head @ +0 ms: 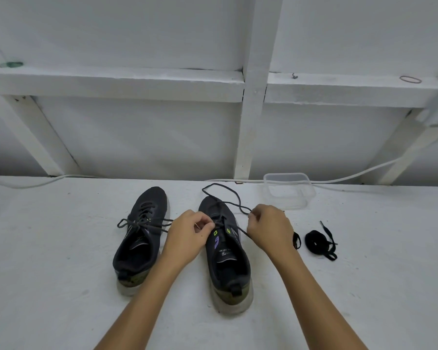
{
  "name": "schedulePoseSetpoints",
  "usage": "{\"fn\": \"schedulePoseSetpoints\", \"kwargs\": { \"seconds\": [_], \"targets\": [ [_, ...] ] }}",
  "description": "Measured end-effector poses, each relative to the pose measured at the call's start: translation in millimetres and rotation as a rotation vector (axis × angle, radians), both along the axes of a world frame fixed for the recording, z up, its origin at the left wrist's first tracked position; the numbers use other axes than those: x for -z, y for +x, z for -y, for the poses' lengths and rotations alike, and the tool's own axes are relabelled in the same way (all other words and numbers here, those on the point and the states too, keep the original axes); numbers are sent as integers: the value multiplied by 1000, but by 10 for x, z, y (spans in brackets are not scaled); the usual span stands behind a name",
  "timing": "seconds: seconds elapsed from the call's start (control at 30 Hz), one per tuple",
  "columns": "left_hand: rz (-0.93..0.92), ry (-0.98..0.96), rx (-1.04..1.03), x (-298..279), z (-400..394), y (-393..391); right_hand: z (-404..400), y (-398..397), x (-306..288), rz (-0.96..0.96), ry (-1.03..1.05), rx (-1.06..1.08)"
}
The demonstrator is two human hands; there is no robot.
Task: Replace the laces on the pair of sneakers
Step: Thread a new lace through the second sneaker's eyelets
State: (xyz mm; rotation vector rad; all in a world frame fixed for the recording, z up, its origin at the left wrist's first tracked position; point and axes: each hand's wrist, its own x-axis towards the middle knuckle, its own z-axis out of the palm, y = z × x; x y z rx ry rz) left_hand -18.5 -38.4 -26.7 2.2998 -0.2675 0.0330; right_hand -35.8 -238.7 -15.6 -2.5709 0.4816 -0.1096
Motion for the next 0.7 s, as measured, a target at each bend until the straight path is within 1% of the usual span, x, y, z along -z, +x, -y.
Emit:
{"fn": "schedulePoseSetpoints", "kwargs": {
  "seconds": [0.03,0.07,0.13,0.27,0.33,0.4,0.43,0.47,0.53,0.57,0.6,0.63,0.67,0.7],
  "targets": [
    [3,-7,7,-16,14,10,-48,-61,-58,8,116,-22],
    [-8,-25,15,-29,25,26,-111,-130,-113,-24,215,-62],
    [-67,-62,31,-66,40,66,-269,-280,-168,-128,297,-160],
    [-171,-35,113,-173,-3,166,-531,-436,-128,-178,270,-194],
    [-191,-9,172,-231,-43,178,-606,-446,-95,-195,203,-173],
    [-195,-43,178,-297,-115,183,-615,-437,-66,-215,133,-126],
    [-198,-112,153,-333,-167,185,-603,-437,-49,-237,128,-105],
    [-206,-220,119,-367,-220,184,-587,-442,-35,-262,139,-91],
    [-273,-536,74,-404,-285,170,-571,-445,-8,-292,152,-90],
    [-342,-702,73,-406,-283,155,-575,-439,5,-297,140,-86],
    [-407,-826,71,-390,-261,127,-581,-430,15,-300,123,-78],
    [-443,-871,55,-364,-224,92,-585,-421,22,-304,112,-69],
    [-436,-823,22,-322,-184,63,-591,-409,26,-308,107,-60],
    [-380,-665,-11,-276,-156,51,-594,-397,35,-312,107,-53]
  ]
}}
